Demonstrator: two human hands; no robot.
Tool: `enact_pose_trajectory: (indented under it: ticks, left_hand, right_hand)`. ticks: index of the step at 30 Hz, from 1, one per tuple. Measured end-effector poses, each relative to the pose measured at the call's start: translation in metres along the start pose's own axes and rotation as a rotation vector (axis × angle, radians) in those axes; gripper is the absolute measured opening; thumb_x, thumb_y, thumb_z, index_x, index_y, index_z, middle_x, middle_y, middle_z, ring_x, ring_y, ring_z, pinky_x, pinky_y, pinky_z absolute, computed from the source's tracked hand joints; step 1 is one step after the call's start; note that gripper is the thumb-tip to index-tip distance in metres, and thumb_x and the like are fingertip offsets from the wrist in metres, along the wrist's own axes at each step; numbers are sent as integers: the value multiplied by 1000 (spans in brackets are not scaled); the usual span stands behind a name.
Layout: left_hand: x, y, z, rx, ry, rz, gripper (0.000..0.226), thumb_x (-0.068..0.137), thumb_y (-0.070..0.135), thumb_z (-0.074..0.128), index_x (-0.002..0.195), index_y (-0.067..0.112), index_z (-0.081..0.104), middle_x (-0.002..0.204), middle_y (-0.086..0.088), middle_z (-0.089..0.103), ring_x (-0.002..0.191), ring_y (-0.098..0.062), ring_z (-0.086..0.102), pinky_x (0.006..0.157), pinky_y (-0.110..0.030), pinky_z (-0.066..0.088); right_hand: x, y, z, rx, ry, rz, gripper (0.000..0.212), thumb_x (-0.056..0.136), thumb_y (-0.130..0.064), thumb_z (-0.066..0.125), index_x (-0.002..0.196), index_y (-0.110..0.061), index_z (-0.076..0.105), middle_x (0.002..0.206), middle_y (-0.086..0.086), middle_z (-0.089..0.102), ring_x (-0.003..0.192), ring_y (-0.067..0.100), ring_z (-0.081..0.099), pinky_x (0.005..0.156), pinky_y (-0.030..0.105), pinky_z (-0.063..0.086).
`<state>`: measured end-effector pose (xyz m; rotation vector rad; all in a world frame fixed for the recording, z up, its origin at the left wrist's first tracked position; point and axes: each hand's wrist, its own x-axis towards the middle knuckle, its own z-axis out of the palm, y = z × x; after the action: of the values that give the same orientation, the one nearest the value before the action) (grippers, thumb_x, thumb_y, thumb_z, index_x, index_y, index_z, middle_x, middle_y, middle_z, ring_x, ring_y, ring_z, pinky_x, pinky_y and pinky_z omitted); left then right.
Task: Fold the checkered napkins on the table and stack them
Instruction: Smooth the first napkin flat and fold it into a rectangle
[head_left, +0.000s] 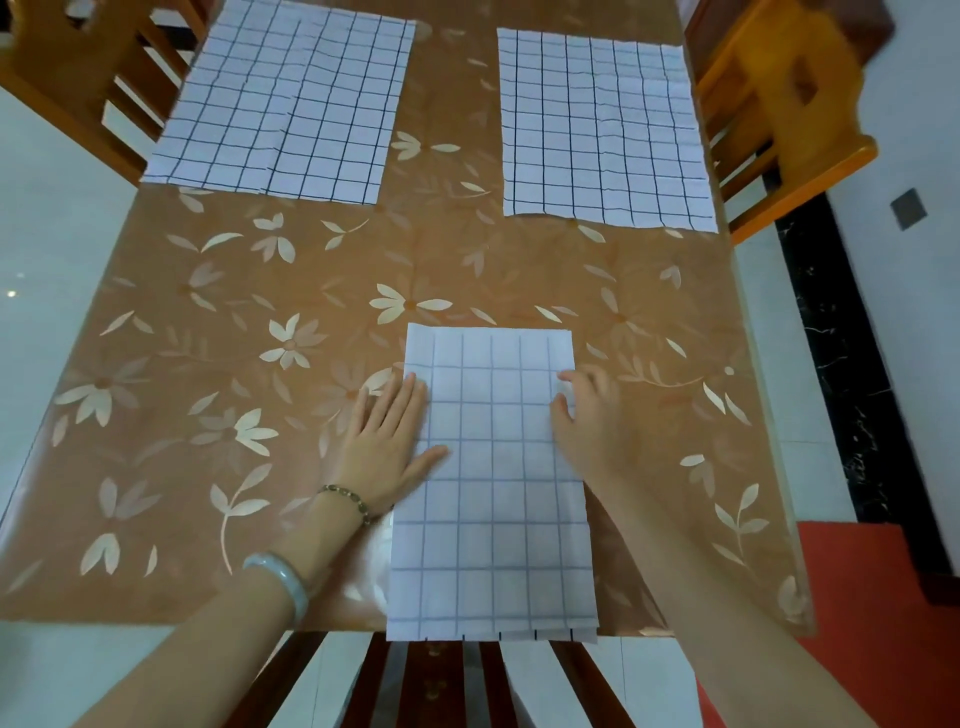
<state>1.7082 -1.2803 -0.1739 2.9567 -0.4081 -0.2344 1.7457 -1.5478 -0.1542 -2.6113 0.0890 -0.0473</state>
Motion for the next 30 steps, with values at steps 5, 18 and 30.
enact_pose_trajectory:
  ticks: [5, 18, 30]
  left_hand:
    - [73, 11, -15, 8, 39, -12, 68, 96, 45, 26, 146, 0, 31, 152, -15, 32, 142, -27, 29, 116, -44, 6]
    - [92, -11, 22, 84, 26, -147, 79, 93, 63, 7, 153, 11, 6, 160, -5, 6, 148, -18, 3, 118, -45, -8]
    - [-13, 43, 27, 16, 10, 43, 62, 94, 33, 28, 147, 1, 29, 154, -14, 29, 145, -23, 23, 117, -49, 15]
  right_hand:
    - [33, -47, 42, -25, -134, -209, 49, 90, -14, 33, 133, 1, 49, 147, 24, 37, 140, 37, 29, 115, 45, 23]
    - [47, 16, 50, -419, -218, -164, 71, 98, -50, 1, 148, -8, 29, 154, 16, 27, 144, 30, 23, 117, 47, 13]
    - [-49, -39, 72, -269, -230, -345, 56, 95, -29, 29, 143, 0, 37, 150, 17, 36, 140, 30, 31, 113, 48, 19]
